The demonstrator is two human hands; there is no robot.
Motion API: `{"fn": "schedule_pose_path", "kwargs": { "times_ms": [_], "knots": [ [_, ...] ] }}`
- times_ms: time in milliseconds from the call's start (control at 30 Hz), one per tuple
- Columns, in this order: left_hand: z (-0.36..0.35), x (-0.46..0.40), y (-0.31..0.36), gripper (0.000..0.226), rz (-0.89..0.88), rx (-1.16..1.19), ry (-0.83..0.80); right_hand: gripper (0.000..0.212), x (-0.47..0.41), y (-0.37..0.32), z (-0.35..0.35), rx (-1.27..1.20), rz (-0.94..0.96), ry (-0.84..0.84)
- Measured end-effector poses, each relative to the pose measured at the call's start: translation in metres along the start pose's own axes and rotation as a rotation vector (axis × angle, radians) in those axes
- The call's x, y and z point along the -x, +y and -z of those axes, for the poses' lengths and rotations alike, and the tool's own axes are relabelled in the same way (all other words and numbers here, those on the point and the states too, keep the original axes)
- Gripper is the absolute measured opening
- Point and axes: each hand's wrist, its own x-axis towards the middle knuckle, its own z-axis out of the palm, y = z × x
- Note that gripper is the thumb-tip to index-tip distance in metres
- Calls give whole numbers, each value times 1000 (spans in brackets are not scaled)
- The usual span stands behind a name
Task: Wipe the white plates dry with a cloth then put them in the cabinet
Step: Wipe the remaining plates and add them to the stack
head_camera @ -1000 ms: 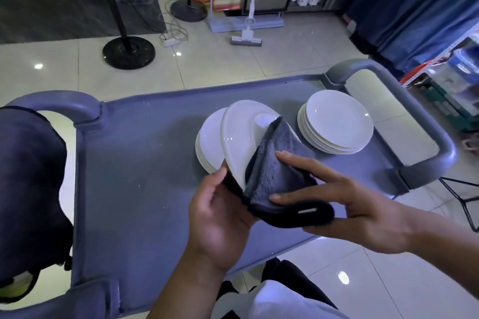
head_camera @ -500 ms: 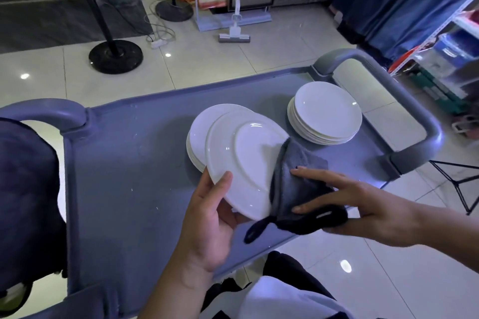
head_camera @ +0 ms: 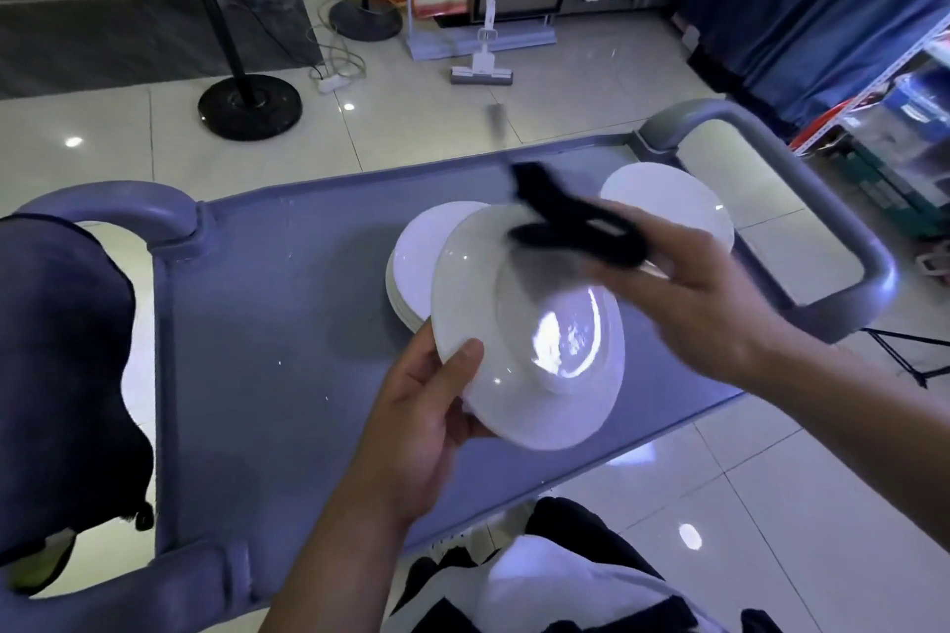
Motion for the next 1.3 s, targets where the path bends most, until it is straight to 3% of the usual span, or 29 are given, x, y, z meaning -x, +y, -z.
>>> {"fn": "schedule_pose_path", "kwargs": {
  "times_ms": [100,133,267,367,500,633,667,767,933,1033,1100,1200,1267,1300],
  "knots": [
    [-3,1,-2,32,13,25,-26,45,-25,0,-22,482,144,-172],
    [-1,2,-2,32,19,60,-22,46,-32,1,-27,531,127,-199],
    [7,11,-3,32,34,138,37,49,-47,11,-29,262,-148,-243],
    [11,16,-3,36,33,236,99,33,-43,20,-21,13,-266,-208],
    [13,16,1,23,10,320,139,26,-26,25,-16,-162,-346,-45],
    [9,11,9,36,-22,368,188,12,0,39,-20,-278,-386,147],
    [8,9,11,41,-28,373,200,28,6,43,-23,-307,-397,191],
    [2,5,13,44,-24,380,219,65,28,42,-34,-288,-353,273],
    [-10,-7,16,51,-35,380,211,54,56,24,-60,-209,-204,363],
    [-16,-10,14,56,-80,343,203,48,65,11,-76,-37,-147,300],
    [-21,-12,12,49,-129,311,183,48,66,4,-79,-52,-174,208],
    [-20,-14,11,36,-207,221,178,48,66,-4,-74,-392,-349,117],
    [-14,-13,11,33,-221,157,187,41,62,-3,-62,-667,-449,171],
    [-11,-12,11,32,-228,125,190,47,59,0,-54,-755,-499,230]
  ]
}}
